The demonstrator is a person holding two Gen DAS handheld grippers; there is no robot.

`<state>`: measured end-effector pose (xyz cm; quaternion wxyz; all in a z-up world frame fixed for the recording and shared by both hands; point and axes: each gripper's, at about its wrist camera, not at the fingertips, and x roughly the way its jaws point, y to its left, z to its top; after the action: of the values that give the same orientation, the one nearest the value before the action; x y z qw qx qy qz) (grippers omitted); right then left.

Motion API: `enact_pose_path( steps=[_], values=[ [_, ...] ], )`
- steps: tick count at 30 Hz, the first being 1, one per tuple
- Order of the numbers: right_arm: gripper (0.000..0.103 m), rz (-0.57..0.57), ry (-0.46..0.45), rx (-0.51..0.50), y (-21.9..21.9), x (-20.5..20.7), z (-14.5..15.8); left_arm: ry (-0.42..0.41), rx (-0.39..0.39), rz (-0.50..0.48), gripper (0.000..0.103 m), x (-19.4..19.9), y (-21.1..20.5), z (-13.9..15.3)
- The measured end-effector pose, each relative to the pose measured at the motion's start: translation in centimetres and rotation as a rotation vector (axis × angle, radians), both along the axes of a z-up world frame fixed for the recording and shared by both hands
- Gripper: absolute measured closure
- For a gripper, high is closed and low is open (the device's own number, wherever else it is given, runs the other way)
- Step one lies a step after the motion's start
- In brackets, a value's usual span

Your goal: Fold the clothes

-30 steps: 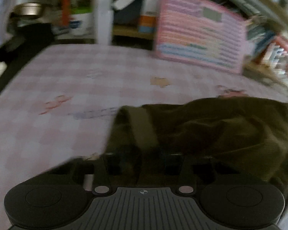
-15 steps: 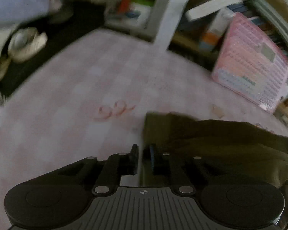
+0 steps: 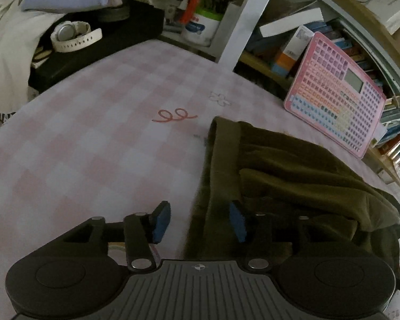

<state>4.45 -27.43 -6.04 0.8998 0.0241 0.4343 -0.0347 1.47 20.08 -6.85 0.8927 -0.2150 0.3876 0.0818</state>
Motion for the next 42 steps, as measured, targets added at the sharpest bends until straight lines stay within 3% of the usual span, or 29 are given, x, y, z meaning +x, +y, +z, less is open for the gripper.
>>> enact_pose_path(
  steps=[2,4,8,13,16,18,19,23,29,34,38,42],
  values=[
    [0.067,0.017,0.004,0.014,0.2,0.2,-0.2,0.007,0.046,-0.019,0.045,0.4,-0.7,0.0],
    [0.098,0.061,0.006,0.022,0.7,0.2,0.0,0.014,0.091,-0.037,0.045,0.7,-1.4,0.0],
    [0.099,0.046,-0.074,0.009,0.9,-1.5,1.9,0.031,0.129,-0.046,0.045,1.1,-1.9,0.0],
    [0.099,0.000,-0.290,-0.021,0.3,-7.8,8.6,0.071,0.132,-0.082,0.039,1.3,-2.3,0.3],
    [0.099,-0.120,-0.177,-0.017,-0.7,-11.3,7.2,0.071,0.134,-0.129,0.034,1.3,-3.0,0.3],
    [0.099,-0.224,0.000,0.077,-2.5,-12.6,4.0,0.066,0.126,-0.169,0.034,1.5,-3.5,0.3],
    [0.099,-0.271,0.045,0.118,-3.3,-13.2,3.0,0.064,0.122,-0.188,0.034,1.5,-3.8,0.3],
    [0.099,-0.340,0.038,0.139,-3.7,-14.0,2.3,0.056,0.110,-0.261,0.035,2.0,-4.8,0.4],
    [0.098,-0.349,0.050,0.105,-2.4,-12.5,0.8,0.029,0.140,-0.317,0.039,3.3,-6.8,0.2],
    [0.098,-0.292,0.032,0.035,-0.8,-9.1,-0.2,-0.029,0.329,-0.346,0.042,4.3,-9.5,-0.6],
    [0.099,-0.211,-0.001,-0.024,1.3,-3.3,-0.2,-0.010,0.322,-0.268,0.043,5.1,-8.0,-0.4],
    [0.099,0.034,-0.137,-0.019,7.4,0.2,2.6,0.011,0.328,-0.116,0.043,5.0,-4.5,-0.5]
  ],
)
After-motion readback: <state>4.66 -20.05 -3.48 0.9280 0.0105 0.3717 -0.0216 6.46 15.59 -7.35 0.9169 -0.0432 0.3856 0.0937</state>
